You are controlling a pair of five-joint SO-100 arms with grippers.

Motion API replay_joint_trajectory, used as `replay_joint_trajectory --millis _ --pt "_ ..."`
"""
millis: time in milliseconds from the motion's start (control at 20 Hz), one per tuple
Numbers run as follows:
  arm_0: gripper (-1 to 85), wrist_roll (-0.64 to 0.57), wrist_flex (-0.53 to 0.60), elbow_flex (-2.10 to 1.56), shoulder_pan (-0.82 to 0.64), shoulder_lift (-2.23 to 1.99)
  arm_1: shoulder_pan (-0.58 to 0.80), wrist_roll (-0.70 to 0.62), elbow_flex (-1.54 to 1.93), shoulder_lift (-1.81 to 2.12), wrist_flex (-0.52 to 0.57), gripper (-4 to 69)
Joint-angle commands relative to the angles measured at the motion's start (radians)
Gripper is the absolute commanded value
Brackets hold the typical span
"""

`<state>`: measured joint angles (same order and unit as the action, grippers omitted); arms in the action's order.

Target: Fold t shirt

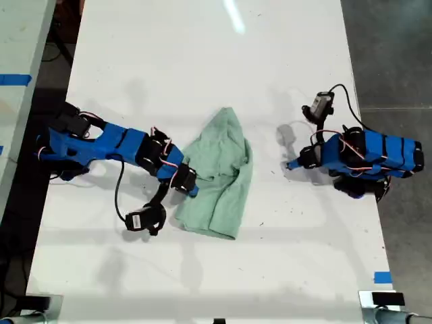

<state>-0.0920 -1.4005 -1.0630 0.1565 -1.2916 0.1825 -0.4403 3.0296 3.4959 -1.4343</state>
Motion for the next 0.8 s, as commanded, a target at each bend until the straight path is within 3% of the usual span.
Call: replay_joint_trajectory --millis 0,200,400,750 --pt "-0.2 -0.043 0.126 0.064 -0.031 0.031 0.006 -0.006 0.032 0.005 0.021 1.6" --pt "11.4 -0.141 0.357 0.067 -0.018 0.183 0.003 -0.008 0.032 0.005 0.021 1.6" --pt "22.1 -0.212 0.485 0.080 -0.006 0.316 0.003 -0.009 0.032 0.005 0.021 1.6" --pt "20.9 -0.255 0.446 0.084 -0.009 0.278 0.002 -0.009 0.032 0.005 0.021 1.6"
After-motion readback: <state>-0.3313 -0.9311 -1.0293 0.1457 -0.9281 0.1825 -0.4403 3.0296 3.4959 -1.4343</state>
